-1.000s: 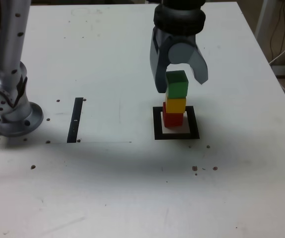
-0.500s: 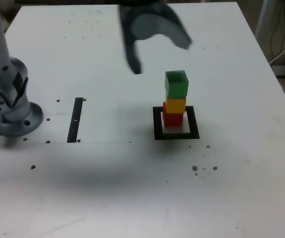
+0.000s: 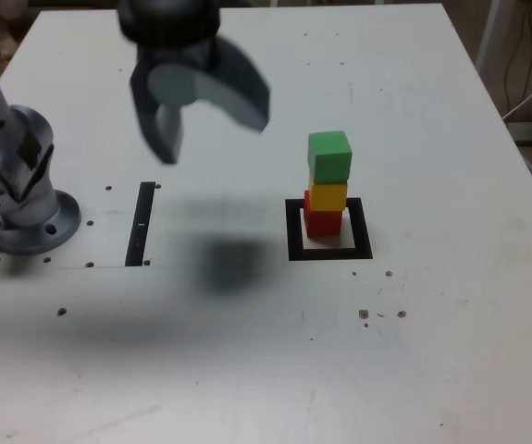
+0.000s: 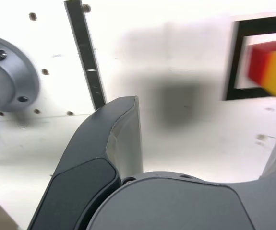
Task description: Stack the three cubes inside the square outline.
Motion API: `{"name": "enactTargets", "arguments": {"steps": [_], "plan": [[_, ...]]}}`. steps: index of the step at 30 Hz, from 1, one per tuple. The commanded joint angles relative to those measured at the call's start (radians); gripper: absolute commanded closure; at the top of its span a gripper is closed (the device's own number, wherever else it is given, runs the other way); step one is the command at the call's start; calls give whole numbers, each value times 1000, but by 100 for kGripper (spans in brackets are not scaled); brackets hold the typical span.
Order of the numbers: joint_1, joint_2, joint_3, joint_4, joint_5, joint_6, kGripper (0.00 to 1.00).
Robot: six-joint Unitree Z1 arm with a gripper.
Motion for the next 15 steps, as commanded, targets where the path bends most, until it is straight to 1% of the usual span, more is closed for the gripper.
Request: {"name": "enactTargets", "arguments": {"steps": [1, 4, 7, 11, 13, 15], "plan": [[-3, -20, 69, -44, 5, 4, 1], [-5, -31, 180, -120, 31, 6, 0], [-19, -29, 267, -196, 68, 4, 0], [-56, -29, 351, -273, 112, -42, 0], [-66, -35, 390, -302, 119, -72, 0], [-69, -40, 441, -345, 115, -97, 0]]}}
